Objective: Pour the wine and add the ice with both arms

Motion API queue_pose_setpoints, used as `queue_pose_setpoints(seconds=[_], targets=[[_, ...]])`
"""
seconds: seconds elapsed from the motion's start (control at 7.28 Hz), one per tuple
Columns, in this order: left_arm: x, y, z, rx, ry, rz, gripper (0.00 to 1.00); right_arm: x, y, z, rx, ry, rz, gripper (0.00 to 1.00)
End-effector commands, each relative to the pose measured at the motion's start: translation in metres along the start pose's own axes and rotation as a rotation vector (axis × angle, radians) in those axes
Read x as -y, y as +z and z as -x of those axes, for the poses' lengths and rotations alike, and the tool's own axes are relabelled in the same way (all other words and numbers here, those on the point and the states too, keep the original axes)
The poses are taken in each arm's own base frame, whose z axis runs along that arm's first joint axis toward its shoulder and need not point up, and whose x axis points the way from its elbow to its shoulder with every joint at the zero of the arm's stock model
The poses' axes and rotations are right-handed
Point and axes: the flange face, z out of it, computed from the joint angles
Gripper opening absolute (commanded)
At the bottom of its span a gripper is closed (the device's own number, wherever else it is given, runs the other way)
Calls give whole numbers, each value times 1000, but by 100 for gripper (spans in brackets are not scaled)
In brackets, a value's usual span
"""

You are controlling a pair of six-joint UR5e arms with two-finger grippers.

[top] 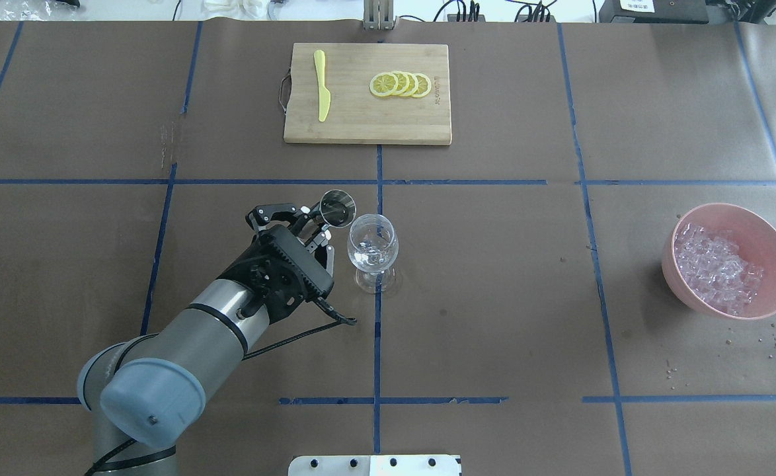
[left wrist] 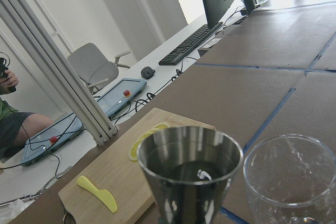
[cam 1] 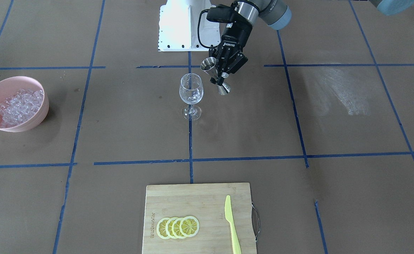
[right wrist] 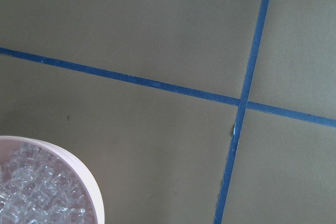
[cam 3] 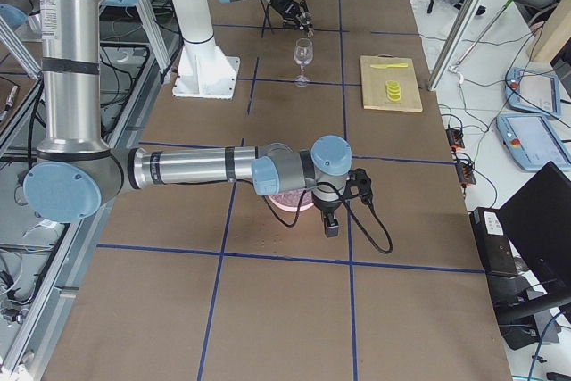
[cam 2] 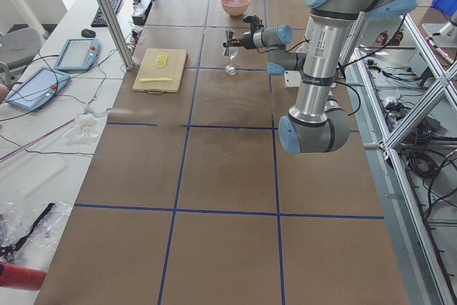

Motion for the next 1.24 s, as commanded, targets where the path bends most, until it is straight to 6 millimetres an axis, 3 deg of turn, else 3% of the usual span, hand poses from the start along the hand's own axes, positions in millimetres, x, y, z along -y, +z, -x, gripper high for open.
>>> queue_pose_setpoints(seconds=[0.0, 0.55, 1.1], targets=[[9, 7, -4, 14, 196, 56, 0, 1, 0, 0, 0, 0, -1, 100], [12, 16, 8, 72, 442, 122, 0, 1, -2, 2, 3, 0, -4, 100], [20, 19, 3, 58, 621, 165, 0, 1, -1, 2, 3, -2, -2, 100]])
